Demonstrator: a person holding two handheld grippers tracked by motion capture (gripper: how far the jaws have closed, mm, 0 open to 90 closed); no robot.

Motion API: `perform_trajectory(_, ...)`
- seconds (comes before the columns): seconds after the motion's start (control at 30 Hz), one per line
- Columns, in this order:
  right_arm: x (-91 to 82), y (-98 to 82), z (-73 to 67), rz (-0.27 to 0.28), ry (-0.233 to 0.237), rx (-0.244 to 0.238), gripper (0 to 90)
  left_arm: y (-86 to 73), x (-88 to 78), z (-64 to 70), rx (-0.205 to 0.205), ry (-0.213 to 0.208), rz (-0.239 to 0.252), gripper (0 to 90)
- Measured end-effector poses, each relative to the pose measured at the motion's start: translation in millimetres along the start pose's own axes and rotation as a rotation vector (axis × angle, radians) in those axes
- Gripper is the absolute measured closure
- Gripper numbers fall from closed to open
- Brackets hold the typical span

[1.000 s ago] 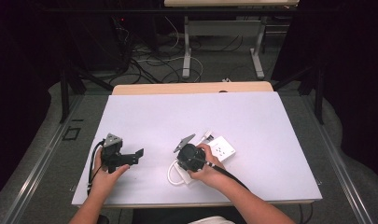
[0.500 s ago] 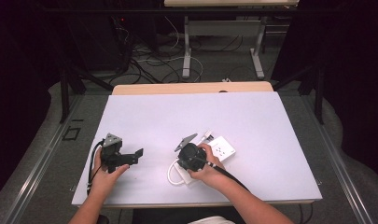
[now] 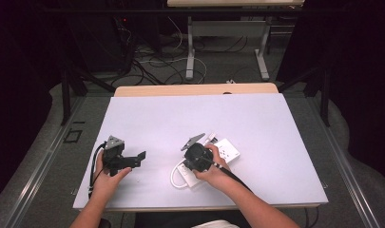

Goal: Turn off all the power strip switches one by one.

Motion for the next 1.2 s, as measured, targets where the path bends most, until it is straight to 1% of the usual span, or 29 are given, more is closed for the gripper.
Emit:
perform_trajectory(0.03, -0.7, 0.2, 2.0, 0.000, -0.001, -0.001, 90.0, 0.0, 0.0, 0.1, 0.000, 0.000, 0.000, 2.1)
perform_trajectory(0.07, -1.6, 0.1, 2.8, -0.001, -0.003, 0.014, 90.0, 0.0, 0.1, 0.0, 0.000, -0.001, 0.000, 2.1)
perform_trajectory(0.1, -1.4, 0.4, 5.8, 0.010, -0.005, -0.002, 90.0, -0.1, 0.1, 0.1, 0.000, -0.002, 0.001, 2.1)
perform_trajectory(0.13, -2.6, 0.2, 6.0, 0.005, -0.009, 0.022, 90.0, -0.1, 0.2, 0.1, 0.001, -0.002, 0.001, 2.1)
perform_trajectory(0.17, -2.5, 0.3, 8.6, 0.011, -0.013, 0.009, 90.0, 0.0, 0.3, 0.0, 0.004, -0.002, 0.003, 2.1)
perform_trajectory(0.23, -4.1, -0.3, 10.9, 0.007, -0.026, 0.029, 90.0, -0.4, 0.5, 0.8, -0.008, -0.005, 0.000, 2.1)
perform_trajectory(0.33, -5.6, -1.2, 16.2, 0.011, -0.043, 0.039, 90.0, -0.4, 0.6, 0.7, -0.008, -0.005, 0.000, 2.1)
perform_trajectory(0.37, -6.7, -1.6, 17.6, 0.008, -0.051, 0.052, 90.0, -0.4, 0.6, 0.7, -0.008, -0.004, 0.001, 2.1)
perform_trajectory(0.4, -7.0, -1.9, 20.2, 0.015, -0.057, 0.051, 90.0, -0.4, 0.6, 0.8, -0.009, -0.005, 0.001, 2.1)
perform_trajectory(0.47, -8.9, -2.8, 24.2, 0.010, -0.066, 0.068, 90.0, -0.2, 0.6, 0.5, -0.006, -0.004, 0.003, 2.1)
perform_trajectory(0.5, -9.1, -3.5, 26.1, 0.017, -0.074, 0.077, 90.0, -0.1, 0.5, -0.2, 0.003, -0.001, 0.002, 2.1)
perform_trajectory(0.57, -10.4, -4.4, 30.8, 0.010, -0.081, 0.082, 90.0, -0.1, 0.6, -0.1, 0.001, -0.002, 0.003, 2.1)
perform_trajectory(0.6, -10.7, -4.9, 31.9, 0.009, -0.085, 0.097, 90.0, 0.0, 0.3, -0.2, 0.001, -0.003, -0.001, 2.1)
perform_trajectory(0.63, -10.0, -5.4, 34.4, 0.018, -0.091, 0.089, 90.0, -0.2, 0.6, -0.2, 0.000, -0.002, 0.002, 2.1)
perform_trajectory(0.67, -10.5, -5.8, 36.2, 0.012, -0.091, 0.093, 90.0, -0.2, 0.7, -0.1, -0.001, -0.002, 0.002, 2.1)
perform_trajectory(0.7, -11.3, -6.5, 36.2, 0.004, -0.094, 0.114, 90.0, -0.2, 0.7, -0.1, -0.001, -0.003, 0.001, 2.1)
perform_trajectory(0.73, -11.3, -6.9, 38.5, 0.008, -0.097, 0.102, 90.0, -0.2, 0.7, -0.1, -0.001, -0.002, 0.002, 2.1)
perform_trajectory(0.77, -11.9, -7.5, 38.9, 0.004, -0.101, 0.113, 90.0, -0.1, 0.8, -0.2, 0.000, -0.002, 0.002, 2.1)
perform_trajectory(0.8, -10.8, -8.0, 39.6, 0.018, -0.105, 0.114, 90.0, -0.2, 0.8, -0.2, 0.000, -0.002, 0.002, 2.1)
perform_trajectory(0.83, -11.9, -8.1, 39.9, -0.001, -0.107, 0.122, 90.0, -0.2, 0.8, -0.2, -0.001, -0.002, 0.002, 2.1)
perform_trajectory(0.87, -11.9, -8.6, 40.6, 0.001, -0.098, 0.115, 90.0, -0.2, 0.8, -0.2, -0.001, -0.002, 0.002, 2.1)
perform_trajectory(0.9, -11.5, -8.7, 40.6, -0.002, -0.104, 0.124, 90.0, -0.2, 0.8, -0.2, 0.000, -0.002, 0.002, 2.1)
perform_trajectory(0.93, -11.1, -8.9, 41.8, 0.001, -0.106, 0.111, 90.0, -0.2, 0.8, -0.1, -0.002, -0.003, 0.003, 2.1)
perform_trajectory(0.97, -11.2, -9.6, 41.5, -0.005, -0.108, 0.124, 90.0, -0.2, 0.8, -0.2, -0.001, -0.002, 0.002, 2.1)
perform_trajectory(1.03, -11.3, -9.8, 41.7, -0.007, -0.110, 0.128, 90.0, -0.2, 0.7, -0.1, -0.004, -0.002, 0.001, 2.1)
perform_trajectory(1.1, -11.2, -9.9, 42.9, -0.006, -0.112, 0.118, 90.0, -0.2, 0.9, -0.3, -0.002, -0.003, 0.002, 2.1)
perform_trajectory(1.13, -11.6, -10.0, 42.1, -0.009, -0.112, 0.134, 90.0, -0.3, 1.0, -0.3, -0.001, -0.002, 0.001, 2.1)
perform_trajectory(1.17, -10.5, -10.4, 42.1, 0.008, -0.115, 0.138, 90.0, -0.4, 0.8, 0.0, -0.004, -0.003, -0.002, 2.1)
perform_trajectory(1.2, -11.3, -10.2, 42.3, -0.008, -0.116, 0.141, 90.0, -0.4, 0.9, 0.0, -0.004, -0.004, -0.002, 2.1)
Point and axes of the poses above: each handheld gripper's, and its own axes: x roughly forward along the jaws, y roughly out of its top, z roughly to its right, the point moved 1 cm from there along x, roughly forward along the jaws, and after that the axes turned 1 degree about -y, right-handed, at the moved point
